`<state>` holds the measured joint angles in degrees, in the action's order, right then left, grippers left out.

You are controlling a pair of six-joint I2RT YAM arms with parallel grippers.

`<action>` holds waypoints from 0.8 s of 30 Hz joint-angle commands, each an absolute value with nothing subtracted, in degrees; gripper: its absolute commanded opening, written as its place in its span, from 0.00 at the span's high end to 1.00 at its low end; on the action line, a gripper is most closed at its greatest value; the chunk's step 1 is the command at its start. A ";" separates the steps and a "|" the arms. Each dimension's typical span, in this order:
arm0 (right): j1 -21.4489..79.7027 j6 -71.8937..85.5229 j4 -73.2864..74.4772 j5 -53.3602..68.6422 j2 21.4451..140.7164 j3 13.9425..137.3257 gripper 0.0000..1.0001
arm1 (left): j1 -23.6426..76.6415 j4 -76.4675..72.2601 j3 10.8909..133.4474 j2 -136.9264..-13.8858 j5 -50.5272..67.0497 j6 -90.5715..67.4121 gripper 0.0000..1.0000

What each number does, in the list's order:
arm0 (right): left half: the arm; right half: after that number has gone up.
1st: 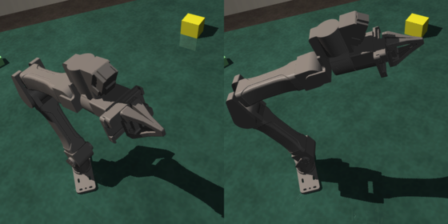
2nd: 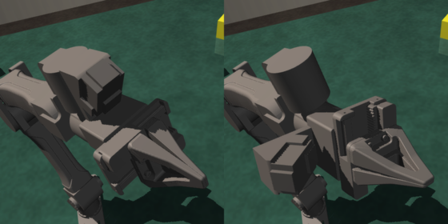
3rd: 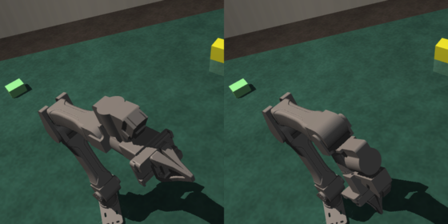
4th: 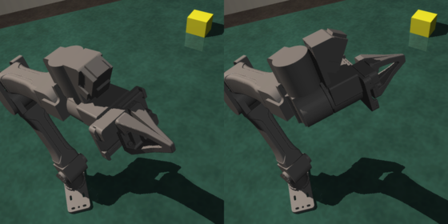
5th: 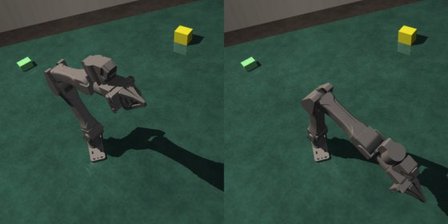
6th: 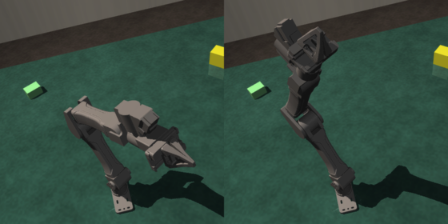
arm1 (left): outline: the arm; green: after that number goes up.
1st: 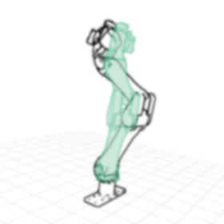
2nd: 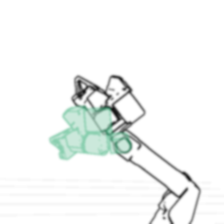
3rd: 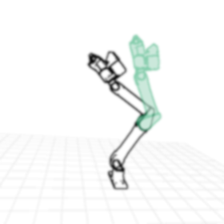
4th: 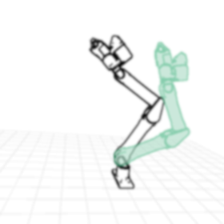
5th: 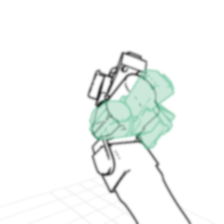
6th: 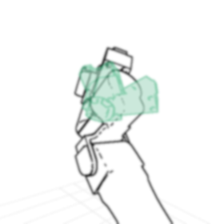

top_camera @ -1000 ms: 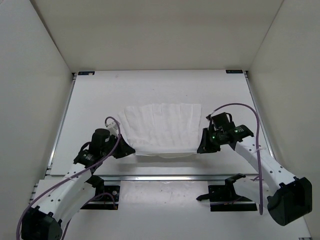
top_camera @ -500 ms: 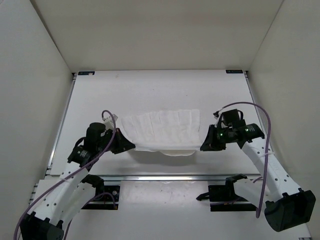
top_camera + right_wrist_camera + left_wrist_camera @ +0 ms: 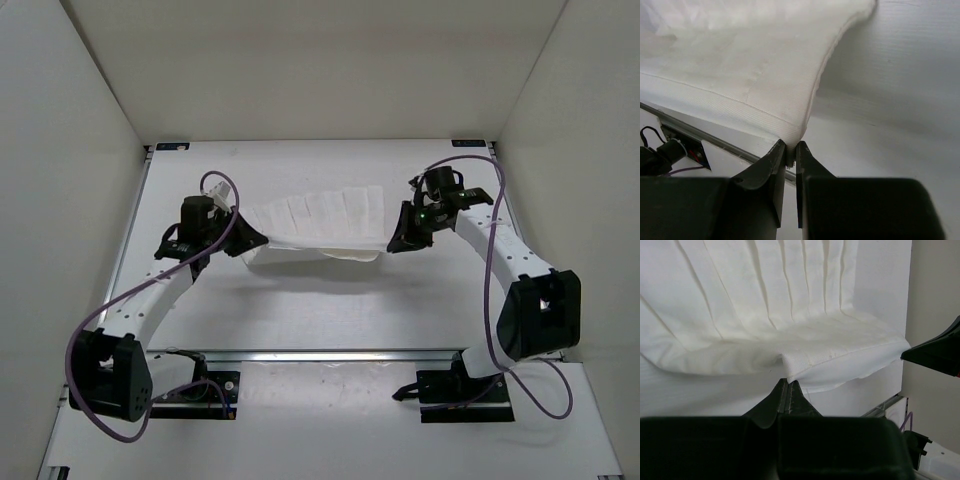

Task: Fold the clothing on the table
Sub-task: Fold the skirt

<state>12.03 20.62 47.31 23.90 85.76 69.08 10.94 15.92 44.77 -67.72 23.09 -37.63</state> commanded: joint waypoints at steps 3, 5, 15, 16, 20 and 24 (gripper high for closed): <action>12.74 18.72 48.60 16.52 80.87 66.99 1.00 | 10.63 15.29 44.74 -64.43 18.28 -35.68 1.00; 12.92 18.72 49.74 15.83 77.02 63.91 1.00 | 11.69 16.43 43.07 -62.49 18.28 -35.42 1.00; 16.00 21.26 58.35 13.89 58.73 52.47 0.99 | 14.94 29.44 33.23 -44.15 16.79 -34.89 1.00; 16.78 21.27 59.93 14.58 57.58 52.30 1.00 | 15.12 30.49 32.35 -42.56 17.05 -35.41 1.00; 12.94 19.44 61.09 17.13 56.76 54.66 1.00 | 13.72 29.45 33.39 -44.55 18.99 -35.68 1.00; 9.50 17.49 55.57 20.38 66.93 61.50 1.00 | 10.03 20.34 35.33 -52.09 18.81 -37.17 1.00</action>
<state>13.19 21.28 56.47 25.52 60.80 56.31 14.83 25.43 32.97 -47.48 26.63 -37.36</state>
